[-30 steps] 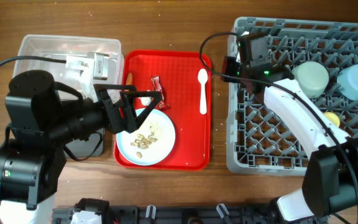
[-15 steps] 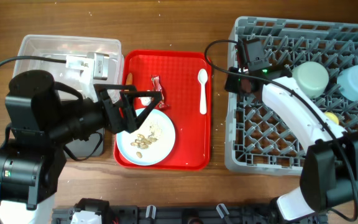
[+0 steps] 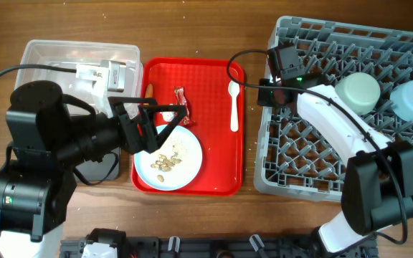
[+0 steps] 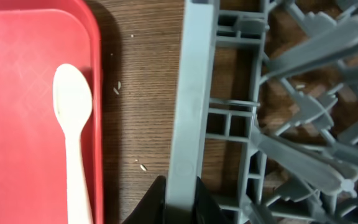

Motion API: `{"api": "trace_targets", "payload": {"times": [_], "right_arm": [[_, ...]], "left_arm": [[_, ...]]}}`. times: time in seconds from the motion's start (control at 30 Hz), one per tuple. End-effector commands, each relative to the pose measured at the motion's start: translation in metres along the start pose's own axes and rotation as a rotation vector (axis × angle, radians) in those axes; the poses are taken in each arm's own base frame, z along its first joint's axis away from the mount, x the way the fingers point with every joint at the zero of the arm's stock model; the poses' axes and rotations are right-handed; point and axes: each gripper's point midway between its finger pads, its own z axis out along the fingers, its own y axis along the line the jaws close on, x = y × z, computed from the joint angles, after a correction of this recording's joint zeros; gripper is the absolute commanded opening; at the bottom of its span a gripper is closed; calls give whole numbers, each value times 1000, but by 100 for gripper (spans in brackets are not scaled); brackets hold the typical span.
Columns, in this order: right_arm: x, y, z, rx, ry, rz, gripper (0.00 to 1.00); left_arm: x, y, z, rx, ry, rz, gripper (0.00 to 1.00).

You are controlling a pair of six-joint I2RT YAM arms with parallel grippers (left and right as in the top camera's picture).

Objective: Sort waste into correct bins and load items into the dishwasher rack

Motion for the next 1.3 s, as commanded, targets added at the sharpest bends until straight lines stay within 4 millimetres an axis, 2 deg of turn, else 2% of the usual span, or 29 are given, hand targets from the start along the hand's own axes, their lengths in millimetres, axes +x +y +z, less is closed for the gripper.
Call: {"api": "trace_targets", "payload": {"times": [0.0, 0.37, 0.7, 0.8, 1.0, 1.27], "right_arm": [[11, -16, 18, 77, 34, -161, 4], [-7, -15, 18, 89, -29, -443, 4], [-6, -15, 18, 89, -28, -456, 4], [-5, -15, 18, 89, -26, -359, 4], [12, -20, 18, 96, 29, -18, 4], [21, -23, 17, 111, 62, 59, 4]], "left_arm": [[-1, -7, -2, 21, 1, 32, 100], [-1, -7, -2, 21, 1, 32, 100], [-1, -7, -2, 21, 1, 32, 100], [-1, -7, -2, 21, 1, 32, 100], [-1, -7, -2, 21, 1, 32, 100], [-1, -7, -2, 21, 1, 32, 100]]}}
